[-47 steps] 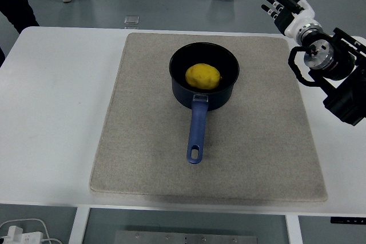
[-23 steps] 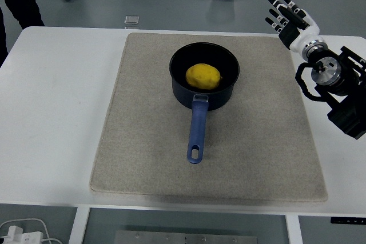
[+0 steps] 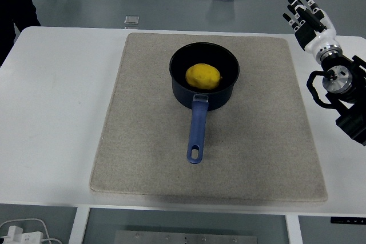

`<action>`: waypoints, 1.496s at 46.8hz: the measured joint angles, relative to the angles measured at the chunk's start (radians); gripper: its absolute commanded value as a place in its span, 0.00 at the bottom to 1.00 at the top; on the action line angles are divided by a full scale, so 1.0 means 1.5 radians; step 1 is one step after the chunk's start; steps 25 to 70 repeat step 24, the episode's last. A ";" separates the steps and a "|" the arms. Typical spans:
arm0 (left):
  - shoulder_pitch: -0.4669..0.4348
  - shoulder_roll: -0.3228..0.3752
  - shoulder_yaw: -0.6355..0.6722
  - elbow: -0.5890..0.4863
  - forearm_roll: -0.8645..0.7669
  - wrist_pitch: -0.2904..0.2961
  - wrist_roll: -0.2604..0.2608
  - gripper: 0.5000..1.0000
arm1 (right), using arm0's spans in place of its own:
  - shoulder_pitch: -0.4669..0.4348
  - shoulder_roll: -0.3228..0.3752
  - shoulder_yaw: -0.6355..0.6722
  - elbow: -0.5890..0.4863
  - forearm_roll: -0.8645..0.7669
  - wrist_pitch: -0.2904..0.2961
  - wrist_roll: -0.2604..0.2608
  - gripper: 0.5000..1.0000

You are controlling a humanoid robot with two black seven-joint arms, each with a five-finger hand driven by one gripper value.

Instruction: Put the potato in the blue pot

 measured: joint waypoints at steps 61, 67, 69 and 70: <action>0.000 0.000 0.000 -0.003 0.000 0.000 0.000 0.99 | -0.005 0.016 0.001 -0.008 -0.008 -0.046 0.013 0.86; 0.000 0.000 0.000 -0.003 0.000 0.000 0.000 0.99 | -0.005 0.016 0.001 -0.008 -0.008 -0.046 0.013 0.86; 0.000 0.000 0.000 -0.003 0.000 0.000 0.000 0.99 | -0.005 0.016 0.001 -0.008 -0.008 -0.046 0.013 0.86; 0.000 0.000 0.000 -0.003 0.000 0.000 0.000 0.99 | -0.005 0.016 0.001 -0.008 -0.008 -0.046 0.013 0.86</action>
